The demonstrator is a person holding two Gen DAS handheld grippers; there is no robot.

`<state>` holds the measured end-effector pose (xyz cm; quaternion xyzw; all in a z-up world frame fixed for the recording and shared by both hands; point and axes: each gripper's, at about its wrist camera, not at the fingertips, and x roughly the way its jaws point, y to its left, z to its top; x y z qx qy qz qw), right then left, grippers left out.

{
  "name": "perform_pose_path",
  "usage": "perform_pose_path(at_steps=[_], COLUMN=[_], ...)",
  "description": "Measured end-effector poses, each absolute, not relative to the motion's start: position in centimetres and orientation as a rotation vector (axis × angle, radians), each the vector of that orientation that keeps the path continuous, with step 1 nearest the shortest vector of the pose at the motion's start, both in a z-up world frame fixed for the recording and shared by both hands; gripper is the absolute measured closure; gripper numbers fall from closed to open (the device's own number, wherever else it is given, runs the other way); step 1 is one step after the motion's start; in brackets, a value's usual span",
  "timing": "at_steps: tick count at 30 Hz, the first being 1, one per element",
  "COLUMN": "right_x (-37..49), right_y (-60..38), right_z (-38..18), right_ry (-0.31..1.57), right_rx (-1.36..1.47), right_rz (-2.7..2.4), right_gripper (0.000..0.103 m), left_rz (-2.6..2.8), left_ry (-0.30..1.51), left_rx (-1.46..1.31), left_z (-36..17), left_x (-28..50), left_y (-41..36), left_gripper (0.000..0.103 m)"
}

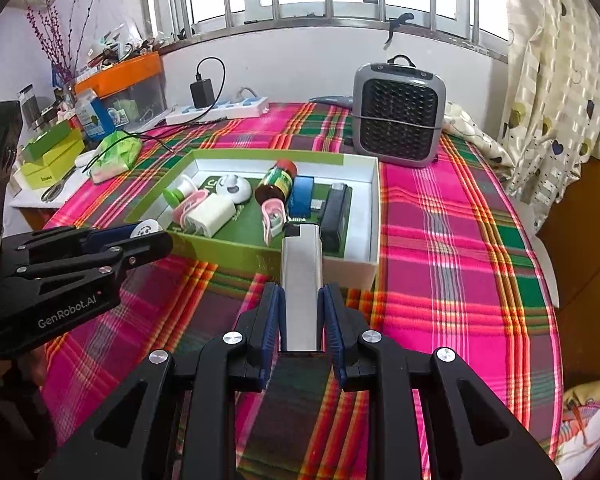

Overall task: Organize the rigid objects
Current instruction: 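Carry the white stick and white round cap over the green tray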

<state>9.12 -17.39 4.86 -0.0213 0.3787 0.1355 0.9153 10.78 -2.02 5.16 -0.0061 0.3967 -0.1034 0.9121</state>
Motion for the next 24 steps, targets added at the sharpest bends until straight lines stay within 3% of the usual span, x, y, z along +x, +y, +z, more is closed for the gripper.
perform_pose_path(at_steps=[24], right_x=[16.3], right_y=[-16.5], right_z=[5.1], right_ry=[0.808], right_rx=[-0.040], right_rz=[0.251], right_gripper=[0.079], left_rz=[-0.157], left_ry=[0.823], left_rx=[-0.039], left_z=[4.7], left_x=[16.0], left_y=[-0.3], left_gripper=[0.076])
